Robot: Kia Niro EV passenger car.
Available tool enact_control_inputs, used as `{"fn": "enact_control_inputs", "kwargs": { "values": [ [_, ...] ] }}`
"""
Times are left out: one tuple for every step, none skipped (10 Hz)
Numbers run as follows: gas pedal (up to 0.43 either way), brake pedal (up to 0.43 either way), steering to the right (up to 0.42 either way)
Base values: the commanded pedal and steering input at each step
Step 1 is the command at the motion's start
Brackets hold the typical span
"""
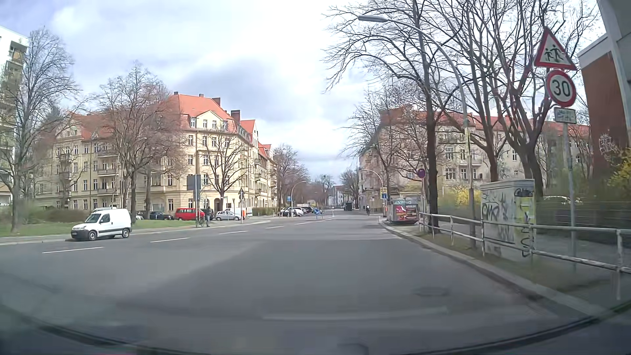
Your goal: Follow the waypoints while adhering to traffic rules and regulations
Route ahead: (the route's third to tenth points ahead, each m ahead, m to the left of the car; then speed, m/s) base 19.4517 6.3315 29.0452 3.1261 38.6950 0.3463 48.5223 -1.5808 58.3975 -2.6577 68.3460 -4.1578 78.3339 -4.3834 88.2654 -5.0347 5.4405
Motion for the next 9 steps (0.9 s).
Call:
{"fn": "enact_control_inputs", "kwargs": {
  "values": [
    [0.177, 0.000, -0.001],
    [0.177, 0.000, 0.004],
    [0.177, 0.000, 0.008],
    [0.177, 0.000, 0.010],
    [0.177, 0.000, 0.015],
    [0.177, 0.000, 0.021],
    [0.177, 0.000, 0.025],
    [0.087, 0.000, 0.027],
    [0.008, 0.000, 0.031]
  ]
}}
